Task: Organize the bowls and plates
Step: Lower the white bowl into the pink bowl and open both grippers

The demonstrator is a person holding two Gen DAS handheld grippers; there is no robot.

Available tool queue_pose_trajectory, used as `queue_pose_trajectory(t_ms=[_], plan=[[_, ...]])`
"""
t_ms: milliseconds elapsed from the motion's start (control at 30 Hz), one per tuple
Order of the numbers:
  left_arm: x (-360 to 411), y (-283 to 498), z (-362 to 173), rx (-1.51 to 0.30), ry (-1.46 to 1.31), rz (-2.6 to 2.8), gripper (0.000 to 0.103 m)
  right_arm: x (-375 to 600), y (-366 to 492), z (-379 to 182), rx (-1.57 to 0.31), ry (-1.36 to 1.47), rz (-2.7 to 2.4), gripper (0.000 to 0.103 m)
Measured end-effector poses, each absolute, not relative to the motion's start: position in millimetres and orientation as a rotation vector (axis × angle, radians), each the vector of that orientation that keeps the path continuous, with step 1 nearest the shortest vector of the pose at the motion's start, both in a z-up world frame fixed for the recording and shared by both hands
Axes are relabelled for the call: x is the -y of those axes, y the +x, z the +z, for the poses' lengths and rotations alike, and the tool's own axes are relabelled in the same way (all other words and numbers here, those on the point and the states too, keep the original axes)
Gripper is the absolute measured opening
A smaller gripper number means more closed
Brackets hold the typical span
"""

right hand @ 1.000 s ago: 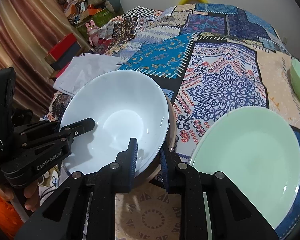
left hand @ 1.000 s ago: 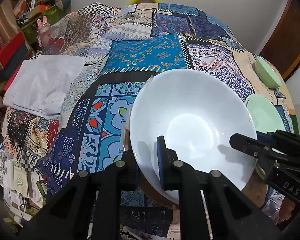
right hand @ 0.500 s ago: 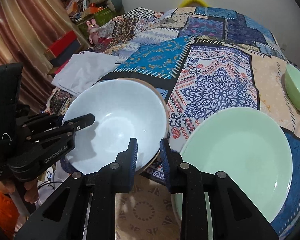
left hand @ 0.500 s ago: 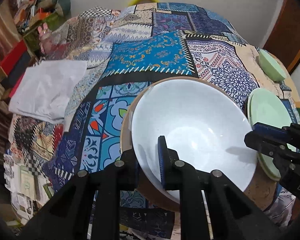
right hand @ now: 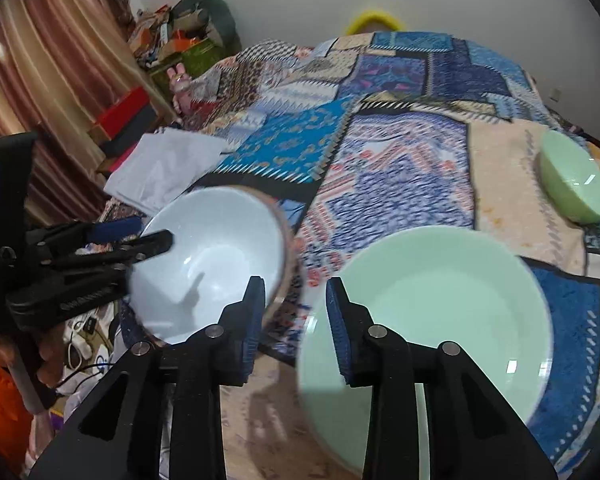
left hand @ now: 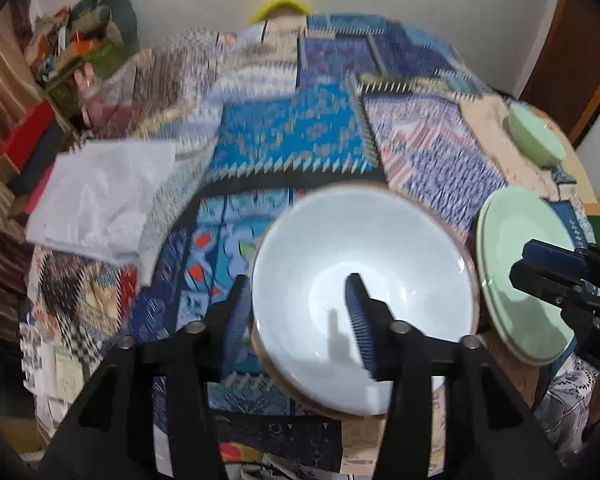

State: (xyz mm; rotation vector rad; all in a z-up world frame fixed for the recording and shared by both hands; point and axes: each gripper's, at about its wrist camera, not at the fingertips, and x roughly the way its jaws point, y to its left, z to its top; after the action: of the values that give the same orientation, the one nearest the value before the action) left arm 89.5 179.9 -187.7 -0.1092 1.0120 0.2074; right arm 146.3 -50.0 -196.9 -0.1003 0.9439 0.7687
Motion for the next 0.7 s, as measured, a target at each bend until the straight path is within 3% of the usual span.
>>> queue_pose_trajectory(t_ms=[100,233,300,500,700], plan=[[-174,89,-172,-0.971,-0.094,0.186,0.058,70,152,-187,-0.914,-0.089,0.739,0.04],[-165,94,-155,-0.932,-0.089,0.19,0.06,101,165,-175,-0.885,-0.068,0.683,0.053],[-159,100,-149,-0.912,-0.092,0.187,0.066,116,173,-170,-0.866,-0.058,0.647,0.057],[-133,127,-134,-0.869,-0.106,0.157,0.084,164,204,-163,-0.832,-0.022,0.537,0.058],[-106,168,-127,-0.85,-0.085,0.123,0.085,206,245,-173,-0.846,0.029,0.436,0.058]])
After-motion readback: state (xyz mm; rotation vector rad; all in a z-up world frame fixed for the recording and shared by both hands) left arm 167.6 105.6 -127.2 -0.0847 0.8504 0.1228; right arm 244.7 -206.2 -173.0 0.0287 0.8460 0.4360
